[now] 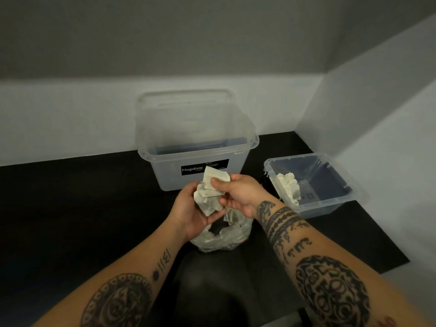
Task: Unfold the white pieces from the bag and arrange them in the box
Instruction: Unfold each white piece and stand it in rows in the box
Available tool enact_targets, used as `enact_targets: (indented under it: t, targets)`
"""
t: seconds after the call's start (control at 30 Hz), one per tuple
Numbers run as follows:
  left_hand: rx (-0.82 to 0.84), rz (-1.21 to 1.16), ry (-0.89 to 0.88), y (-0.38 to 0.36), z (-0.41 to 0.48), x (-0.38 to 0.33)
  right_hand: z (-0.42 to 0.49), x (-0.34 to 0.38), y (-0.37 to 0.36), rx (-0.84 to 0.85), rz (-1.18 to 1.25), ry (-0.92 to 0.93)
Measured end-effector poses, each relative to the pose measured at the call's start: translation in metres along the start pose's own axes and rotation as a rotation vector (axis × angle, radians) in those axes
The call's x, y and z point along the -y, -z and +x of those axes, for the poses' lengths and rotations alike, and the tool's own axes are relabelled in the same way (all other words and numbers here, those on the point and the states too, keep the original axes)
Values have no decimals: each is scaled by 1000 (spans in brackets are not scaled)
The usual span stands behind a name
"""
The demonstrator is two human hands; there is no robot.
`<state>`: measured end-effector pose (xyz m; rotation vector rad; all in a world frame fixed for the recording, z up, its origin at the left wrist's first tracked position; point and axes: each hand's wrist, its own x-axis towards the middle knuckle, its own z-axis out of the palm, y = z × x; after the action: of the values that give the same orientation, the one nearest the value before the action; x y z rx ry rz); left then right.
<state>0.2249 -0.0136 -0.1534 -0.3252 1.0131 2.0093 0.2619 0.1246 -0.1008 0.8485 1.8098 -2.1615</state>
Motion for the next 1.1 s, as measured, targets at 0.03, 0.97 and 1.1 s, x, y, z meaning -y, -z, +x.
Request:
enact_targets:
  t: [0.03, 0.97, 1.1]
  targets:
    - [26, -13, 17, -4, -2, 0, 2, -2, -1, -52, -81, 30]
    - [51, 161, -175, -122, 37, 12, 6, 43, 119, -222, -227, 403]
    - [-15, 142, -180, -152, 55, 21, 10, 55, 156, -133, -174, 330]
